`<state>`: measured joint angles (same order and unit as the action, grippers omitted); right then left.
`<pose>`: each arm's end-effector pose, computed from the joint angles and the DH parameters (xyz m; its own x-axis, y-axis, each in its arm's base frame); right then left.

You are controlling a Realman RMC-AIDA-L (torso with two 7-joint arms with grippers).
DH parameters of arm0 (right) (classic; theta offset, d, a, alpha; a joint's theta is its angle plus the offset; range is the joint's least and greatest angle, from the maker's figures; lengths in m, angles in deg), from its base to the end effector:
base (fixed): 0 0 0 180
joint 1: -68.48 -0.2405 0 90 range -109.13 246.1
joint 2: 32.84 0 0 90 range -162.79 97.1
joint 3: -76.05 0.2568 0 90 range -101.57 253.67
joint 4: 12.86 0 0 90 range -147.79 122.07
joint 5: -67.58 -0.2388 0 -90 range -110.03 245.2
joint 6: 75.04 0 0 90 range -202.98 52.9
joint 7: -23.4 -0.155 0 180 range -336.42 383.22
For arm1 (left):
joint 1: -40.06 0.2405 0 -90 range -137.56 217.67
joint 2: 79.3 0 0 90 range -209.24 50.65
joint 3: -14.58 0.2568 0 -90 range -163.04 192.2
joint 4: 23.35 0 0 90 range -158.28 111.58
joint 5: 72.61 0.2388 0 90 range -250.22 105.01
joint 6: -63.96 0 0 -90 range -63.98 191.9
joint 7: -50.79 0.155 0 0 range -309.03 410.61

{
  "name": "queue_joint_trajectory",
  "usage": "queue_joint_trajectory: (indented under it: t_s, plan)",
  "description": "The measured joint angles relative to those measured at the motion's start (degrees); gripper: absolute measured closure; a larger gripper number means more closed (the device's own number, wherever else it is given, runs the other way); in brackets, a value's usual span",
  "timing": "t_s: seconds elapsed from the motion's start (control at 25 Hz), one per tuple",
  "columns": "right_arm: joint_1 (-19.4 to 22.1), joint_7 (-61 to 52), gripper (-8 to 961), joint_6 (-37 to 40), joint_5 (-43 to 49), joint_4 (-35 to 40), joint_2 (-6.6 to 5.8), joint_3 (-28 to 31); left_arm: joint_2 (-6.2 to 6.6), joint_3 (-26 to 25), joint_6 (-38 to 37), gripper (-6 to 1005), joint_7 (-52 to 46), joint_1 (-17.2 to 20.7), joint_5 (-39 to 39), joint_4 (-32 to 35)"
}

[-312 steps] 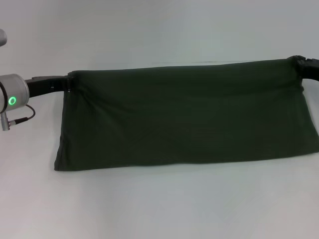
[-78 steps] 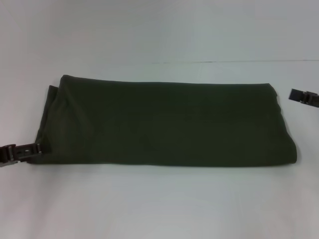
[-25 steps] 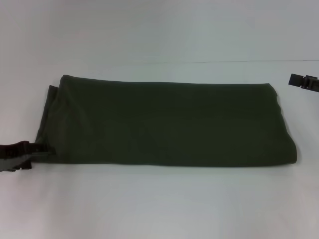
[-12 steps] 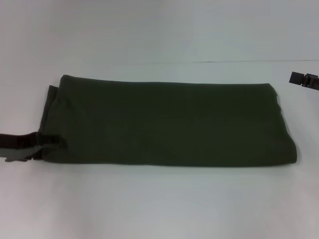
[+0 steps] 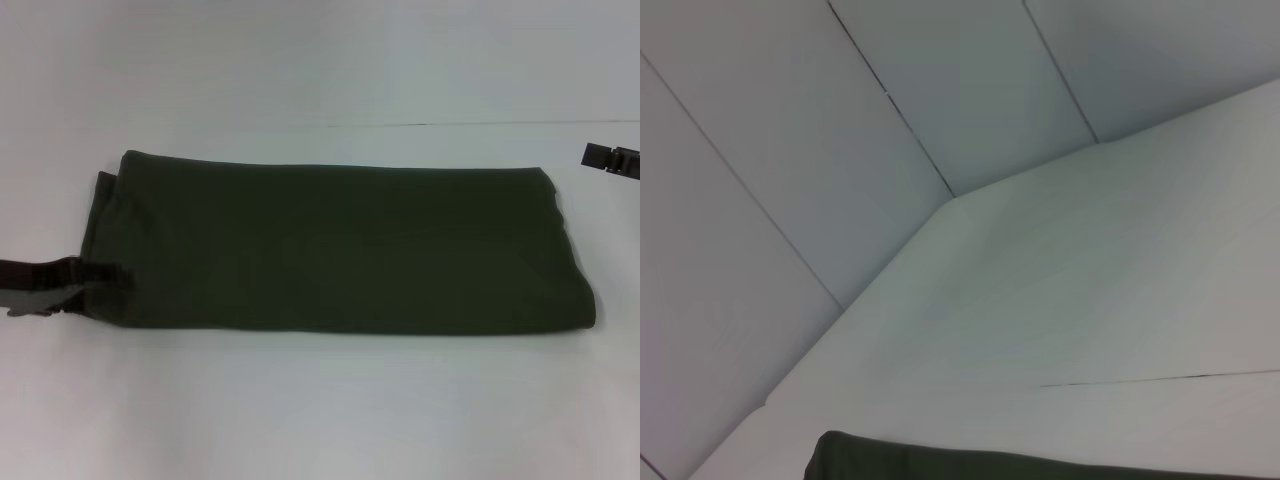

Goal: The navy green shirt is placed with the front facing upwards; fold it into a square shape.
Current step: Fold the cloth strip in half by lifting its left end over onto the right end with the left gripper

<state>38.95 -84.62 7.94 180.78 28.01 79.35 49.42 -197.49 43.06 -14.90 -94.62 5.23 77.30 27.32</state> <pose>0.3217 0.3908 0.0979 0.4178 -0.5623 -0.7136 -0.8671 -0.4814 -0.1283 -0.3388 0.3897 0.0550 0.0874 0.8982 0.4309 0.9761 0.0092 -0.2173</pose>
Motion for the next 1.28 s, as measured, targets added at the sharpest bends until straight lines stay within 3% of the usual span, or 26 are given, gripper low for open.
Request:
queue_joint_trajectory:
  t_s: [1.28]
  plan:
    - [0.16,-0.09,37,0.35,0.00,0.00,-0.05,0.70,0.34,0.00,-1.57,115,-1.13,0.34,5.68,0.76]
